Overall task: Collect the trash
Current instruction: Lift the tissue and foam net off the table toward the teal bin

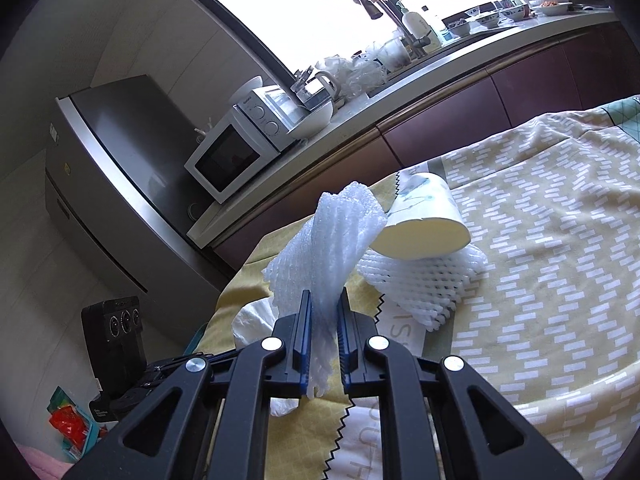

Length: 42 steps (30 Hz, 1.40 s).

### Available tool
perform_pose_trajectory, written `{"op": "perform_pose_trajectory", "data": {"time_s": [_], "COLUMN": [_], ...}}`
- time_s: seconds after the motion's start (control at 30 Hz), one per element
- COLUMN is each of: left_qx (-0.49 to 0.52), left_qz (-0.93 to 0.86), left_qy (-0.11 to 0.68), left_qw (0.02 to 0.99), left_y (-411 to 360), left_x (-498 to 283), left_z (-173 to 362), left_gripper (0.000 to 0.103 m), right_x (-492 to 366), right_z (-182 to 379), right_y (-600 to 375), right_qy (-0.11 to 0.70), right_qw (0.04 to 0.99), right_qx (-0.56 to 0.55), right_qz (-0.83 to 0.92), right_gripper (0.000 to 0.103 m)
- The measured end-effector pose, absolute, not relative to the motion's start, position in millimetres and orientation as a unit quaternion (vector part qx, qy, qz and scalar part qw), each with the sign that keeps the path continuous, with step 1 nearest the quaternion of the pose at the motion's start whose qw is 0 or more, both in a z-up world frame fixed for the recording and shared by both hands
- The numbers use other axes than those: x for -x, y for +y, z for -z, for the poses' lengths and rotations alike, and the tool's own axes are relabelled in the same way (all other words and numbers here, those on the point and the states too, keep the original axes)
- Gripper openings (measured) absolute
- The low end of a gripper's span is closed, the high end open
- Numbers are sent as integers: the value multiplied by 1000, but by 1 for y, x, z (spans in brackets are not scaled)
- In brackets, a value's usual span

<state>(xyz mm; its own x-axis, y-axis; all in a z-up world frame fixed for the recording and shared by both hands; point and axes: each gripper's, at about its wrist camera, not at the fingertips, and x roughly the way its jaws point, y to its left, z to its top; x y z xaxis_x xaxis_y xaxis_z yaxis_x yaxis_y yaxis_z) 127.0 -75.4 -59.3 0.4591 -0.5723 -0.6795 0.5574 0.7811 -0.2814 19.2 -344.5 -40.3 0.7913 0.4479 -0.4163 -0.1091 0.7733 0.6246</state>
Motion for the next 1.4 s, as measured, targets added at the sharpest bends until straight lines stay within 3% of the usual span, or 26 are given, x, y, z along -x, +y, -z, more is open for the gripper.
{"op": "perform_pose_trajectory", "data": {"time_s": [1.4], "left_qx": [45], "left_qz": [185], "left_qy": [342], "left_qw": [920], "left_y": [105], "left_x": [-74], "left_z": [20], "left_gripper": [6], "right_x": [-74], "right_z": [35], "right_y": [-214], "right_qy": [324], "right_qw": [863], "right_qx": [-250], "right_qz": [-295], "right_gripper": [10]}}
